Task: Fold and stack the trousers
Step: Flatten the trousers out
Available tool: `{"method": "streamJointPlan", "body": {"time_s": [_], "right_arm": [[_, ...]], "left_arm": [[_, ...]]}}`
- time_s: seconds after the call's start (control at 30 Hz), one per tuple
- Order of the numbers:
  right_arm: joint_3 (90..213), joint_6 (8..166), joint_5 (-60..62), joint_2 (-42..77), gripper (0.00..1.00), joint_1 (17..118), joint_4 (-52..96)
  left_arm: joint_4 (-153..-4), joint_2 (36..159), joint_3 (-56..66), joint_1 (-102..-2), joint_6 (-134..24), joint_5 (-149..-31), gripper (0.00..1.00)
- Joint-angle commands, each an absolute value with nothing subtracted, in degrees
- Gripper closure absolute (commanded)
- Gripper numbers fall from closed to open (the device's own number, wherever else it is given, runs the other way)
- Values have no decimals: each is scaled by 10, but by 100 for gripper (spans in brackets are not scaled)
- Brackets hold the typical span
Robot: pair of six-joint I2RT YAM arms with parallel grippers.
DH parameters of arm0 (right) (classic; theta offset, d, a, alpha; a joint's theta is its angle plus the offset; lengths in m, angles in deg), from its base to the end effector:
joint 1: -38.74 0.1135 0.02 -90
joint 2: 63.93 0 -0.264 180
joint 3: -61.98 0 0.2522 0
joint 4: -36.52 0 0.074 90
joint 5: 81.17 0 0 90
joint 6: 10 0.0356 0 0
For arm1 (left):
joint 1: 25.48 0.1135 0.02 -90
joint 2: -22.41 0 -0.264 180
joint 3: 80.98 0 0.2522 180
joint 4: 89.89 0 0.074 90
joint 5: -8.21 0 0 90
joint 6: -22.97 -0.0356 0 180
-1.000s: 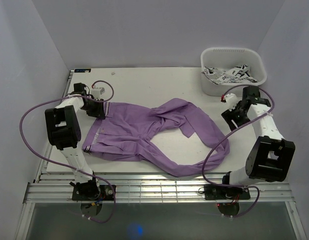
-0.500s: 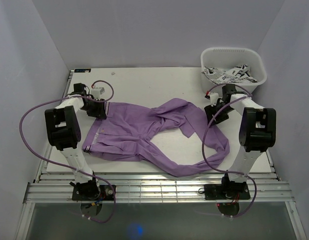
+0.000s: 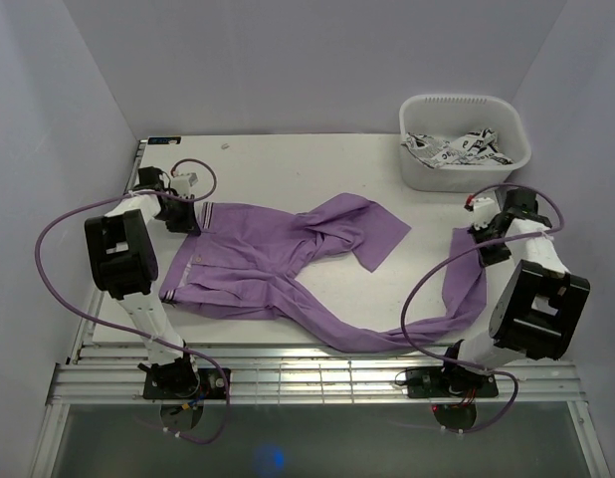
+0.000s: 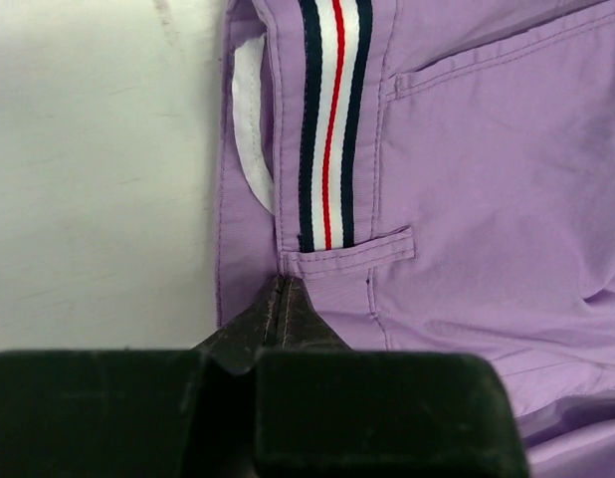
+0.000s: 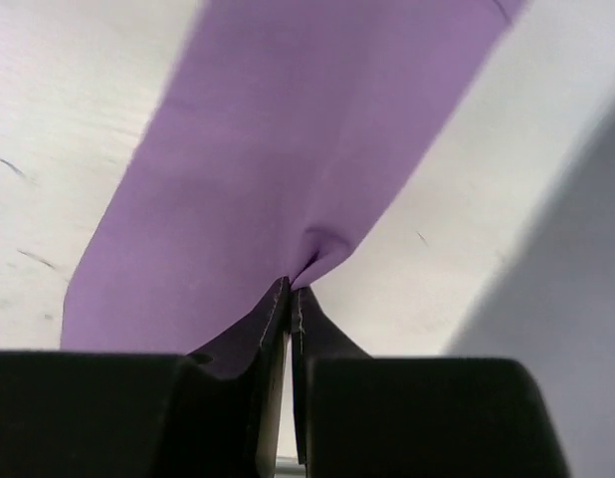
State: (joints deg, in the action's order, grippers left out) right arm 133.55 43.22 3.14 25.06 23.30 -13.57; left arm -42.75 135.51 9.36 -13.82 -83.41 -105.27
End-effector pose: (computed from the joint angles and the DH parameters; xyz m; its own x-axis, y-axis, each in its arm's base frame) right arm 0.2880 -0.0759 0.2009 -0.8500 -0.3833 -0.3612 -0.3503 0.9236 -0.1557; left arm 0.3876 0.0655 0.1586 -0.8968 0.0790 -0.4352 0.2102 0.9419 -0.2621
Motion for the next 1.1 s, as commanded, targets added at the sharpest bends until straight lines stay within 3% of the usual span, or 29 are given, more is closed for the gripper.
{"method": "streamJointPlan", "body": {"time_s": [0.0, 0.03, 0.1, 0.13, 0.2, 0.33, 0.53, 0.93, 1.07], "right_arm": [[1315, 354, 85, 185, 92, 185, -163], [1306, 333, 88, 168, 89, 175, -170], [1314, 326, 100, 157, 64, 171, -184], [1337, 330, 78, 150, 31, 169, -207], [1366, 373, -10, 152, 21, 176, -222], [1428, 470, -114, 199, 21, 258, -242], [1421, 599, -117, 267, 18, 404, -68], [1535, 619, 42, 478, 13, 565, 25], [1527, 594, 128, 518, 23, 583, 7]], "left_arm": [[-439, 1385, 81, -112, -842, -986, 100], [-440, 1384, 82, -107, -841, -983, 100], [-439, 1379, 85, -104, -842, -982, 100], [-436, 1376, 88, -102, -846, -1001, 100], [-426, 1371, 91, -102, -850, -1018, 100], [-407, 1366, 106, -102, -850, -1048, 100], [-399, 1361, 98, -102, -858, -1063, 100], [-399, 1361, 96, -102, -861, -1058, 100], [-400, 1363, 99, -102, -860, -1053, 100]]}}
